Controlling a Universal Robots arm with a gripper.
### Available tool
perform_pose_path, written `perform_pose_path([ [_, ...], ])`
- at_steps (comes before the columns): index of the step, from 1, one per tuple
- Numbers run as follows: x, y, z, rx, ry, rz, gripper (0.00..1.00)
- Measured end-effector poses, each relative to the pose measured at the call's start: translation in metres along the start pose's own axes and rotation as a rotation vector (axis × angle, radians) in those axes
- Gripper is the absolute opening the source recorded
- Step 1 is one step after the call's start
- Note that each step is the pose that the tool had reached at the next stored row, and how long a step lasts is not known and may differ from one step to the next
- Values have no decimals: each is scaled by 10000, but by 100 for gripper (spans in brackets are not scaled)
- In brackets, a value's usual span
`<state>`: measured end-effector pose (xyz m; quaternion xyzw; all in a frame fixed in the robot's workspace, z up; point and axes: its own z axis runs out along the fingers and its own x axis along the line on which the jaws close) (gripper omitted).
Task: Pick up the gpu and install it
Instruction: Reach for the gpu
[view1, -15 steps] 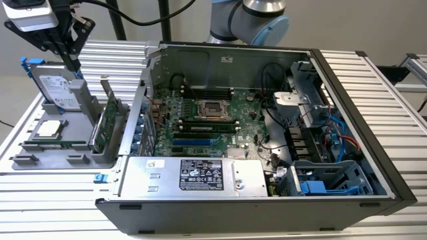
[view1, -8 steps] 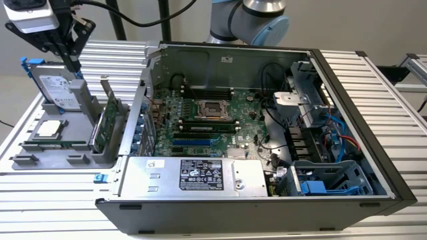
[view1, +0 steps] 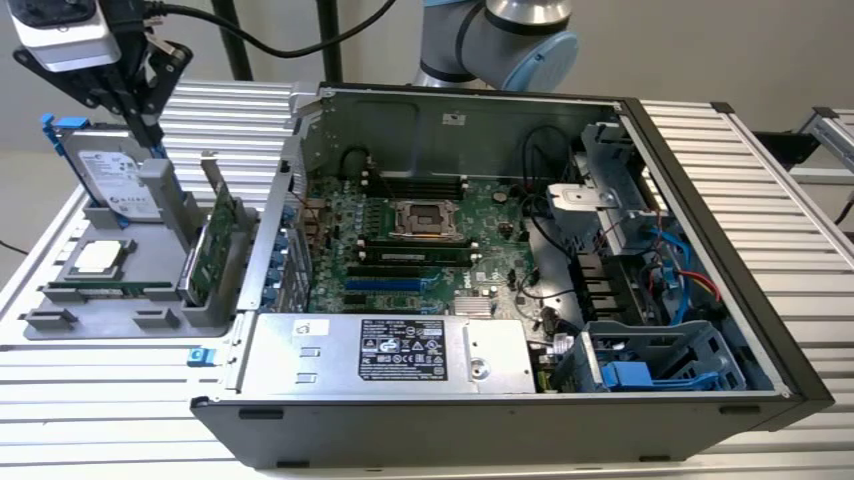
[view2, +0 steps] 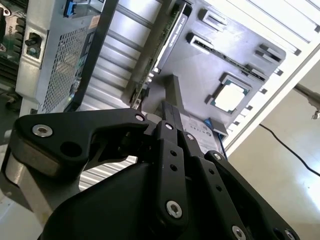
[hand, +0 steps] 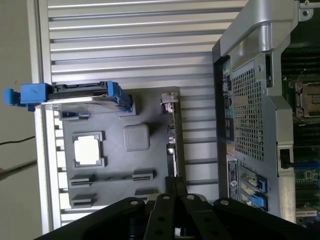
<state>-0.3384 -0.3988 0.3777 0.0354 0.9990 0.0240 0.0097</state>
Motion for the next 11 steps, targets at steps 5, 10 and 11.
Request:
perform_pose_path([
  [5, 0, -1, 23, 0, 2, 0, 0],
  [10, 1, -2, 47, 0, 6, 1, 0],
  [11, 1, -2, 51, 0, 7, 1, 0],
])
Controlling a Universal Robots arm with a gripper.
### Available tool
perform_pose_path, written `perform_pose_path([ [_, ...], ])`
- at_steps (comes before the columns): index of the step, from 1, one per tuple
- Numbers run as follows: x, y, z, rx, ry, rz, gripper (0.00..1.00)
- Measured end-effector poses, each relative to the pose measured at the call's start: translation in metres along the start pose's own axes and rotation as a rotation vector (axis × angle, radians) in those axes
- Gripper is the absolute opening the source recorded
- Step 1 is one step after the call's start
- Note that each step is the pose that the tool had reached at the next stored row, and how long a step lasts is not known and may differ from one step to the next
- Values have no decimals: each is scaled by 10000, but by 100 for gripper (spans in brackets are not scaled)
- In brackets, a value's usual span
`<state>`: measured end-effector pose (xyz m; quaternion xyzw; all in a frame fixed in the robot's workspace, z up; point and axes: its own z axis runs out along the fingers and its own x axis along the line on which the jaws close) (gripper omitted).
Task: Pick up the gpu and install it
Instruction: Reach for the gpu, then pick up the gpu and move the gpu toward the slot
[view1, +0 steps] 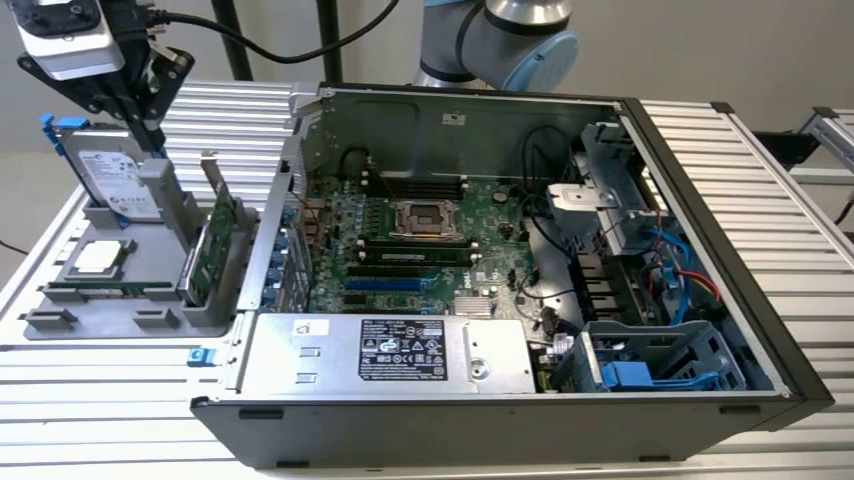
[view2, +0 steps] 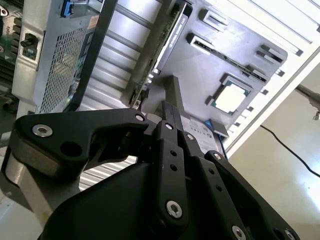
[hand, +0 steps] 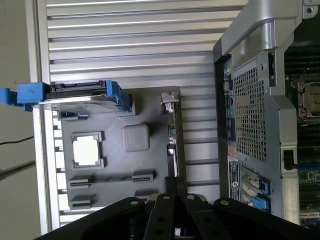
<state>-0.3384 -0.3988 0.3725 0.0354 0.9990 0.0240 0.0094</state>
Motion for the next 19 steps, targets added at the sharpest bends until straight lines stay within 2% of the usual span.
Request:
perform_pose_path([
  [19, 1, -4, 83, 4, 56, 2, 0],
])
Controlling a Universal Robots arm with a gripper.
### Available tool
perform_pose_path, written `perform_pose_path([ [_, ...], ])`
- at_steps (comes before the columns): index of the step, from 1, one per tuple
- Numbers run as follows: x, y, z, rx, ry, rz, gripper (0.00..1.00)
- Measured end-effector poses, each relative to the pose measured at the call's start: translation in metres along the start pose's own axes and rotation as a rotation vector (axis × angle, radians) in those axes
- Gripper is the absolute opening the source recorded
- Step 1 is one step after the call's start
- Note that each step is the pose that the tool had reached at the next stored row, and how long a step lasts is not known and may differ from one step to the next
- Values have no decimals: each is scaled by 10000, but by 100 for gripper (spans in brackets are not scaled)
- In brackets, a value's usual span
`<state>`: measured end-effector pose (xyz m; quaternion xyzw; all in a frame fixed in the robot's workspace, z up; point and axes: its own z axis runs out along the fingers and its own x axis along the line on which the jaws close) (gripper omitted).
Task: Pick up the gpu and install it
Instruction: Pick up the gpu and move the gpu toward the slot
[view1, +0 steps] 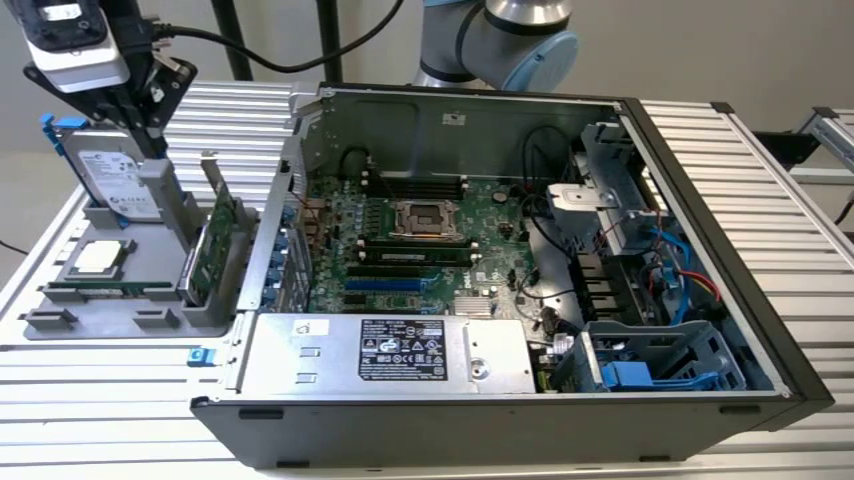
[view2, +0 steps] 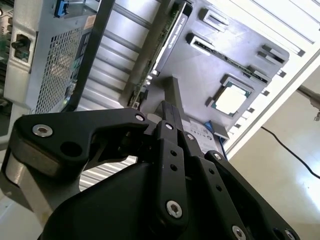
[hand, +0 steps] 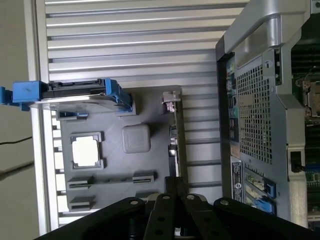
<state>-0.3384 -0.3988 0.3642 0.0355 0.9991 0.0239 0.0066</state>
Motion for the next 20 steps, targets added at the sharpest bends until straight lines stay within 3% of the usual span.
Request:
perform_pose_path([
  [20, 1, -3, 62, 1, 19, 1, 0],
])
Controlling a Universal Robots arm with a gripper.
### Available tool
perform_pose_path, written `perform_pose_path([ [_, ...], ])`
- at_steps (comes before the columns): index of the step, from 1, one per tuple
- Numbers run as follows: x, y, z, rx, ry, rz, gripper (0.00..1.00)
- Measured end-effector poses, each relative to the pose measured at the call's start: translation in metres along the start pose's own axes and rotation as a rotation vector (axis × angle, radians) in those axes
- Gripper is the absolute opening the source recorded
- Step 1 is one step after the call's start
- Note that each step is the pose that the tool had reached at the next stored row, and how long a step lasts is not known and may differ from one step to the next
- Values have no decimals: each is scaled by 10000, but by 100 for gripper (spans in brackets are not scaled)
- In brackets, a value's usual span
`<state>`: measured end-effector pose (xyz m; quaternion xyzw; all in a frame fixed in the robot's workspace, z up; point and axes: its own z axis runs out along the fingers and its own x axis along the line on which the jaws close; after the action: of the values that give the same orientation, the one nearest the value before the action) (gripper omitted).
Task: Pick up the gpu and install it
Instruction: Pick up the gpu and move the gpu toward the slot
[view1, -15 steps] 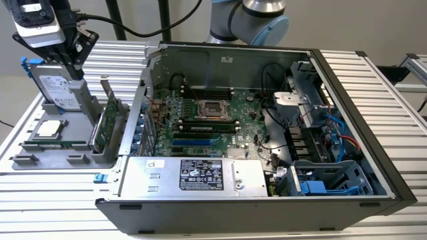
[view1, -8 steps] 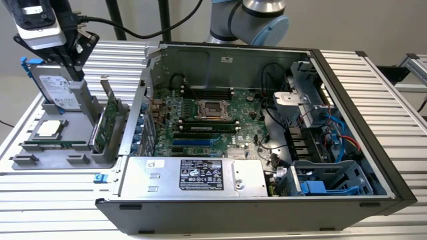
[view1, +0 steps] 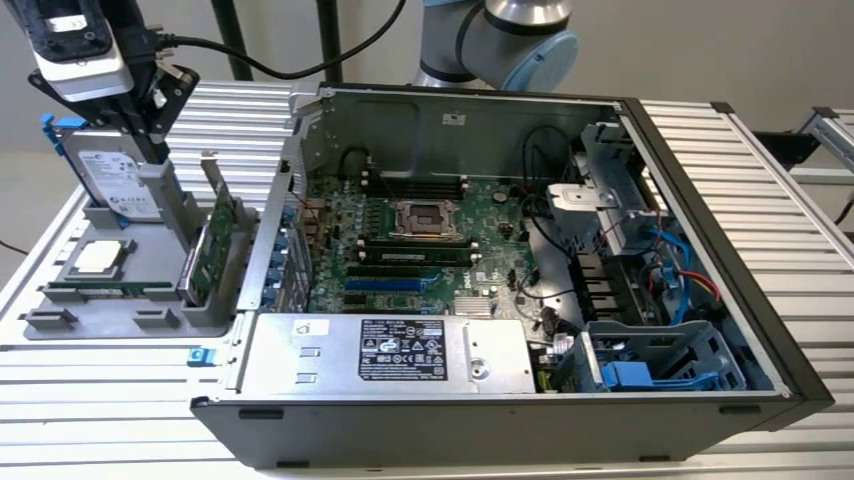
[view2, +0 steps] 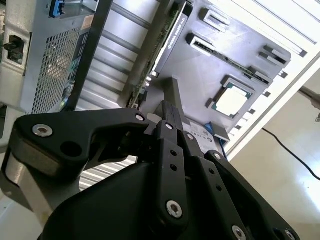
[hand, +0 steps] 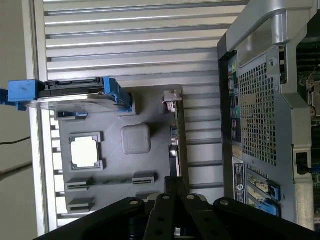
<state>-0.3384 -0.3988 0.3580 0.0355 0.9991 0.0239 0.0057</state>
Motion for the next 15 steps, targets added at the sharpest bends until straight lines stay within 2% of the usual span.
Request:
perform_pose_path([
  [5, 0, 0, 1, 0, 0, 0, 0],
  [6, 0, 0, 1, 0, 1, 0, 100],
  [15, 0, 0, 5, 1, 0, 0, 100],
])
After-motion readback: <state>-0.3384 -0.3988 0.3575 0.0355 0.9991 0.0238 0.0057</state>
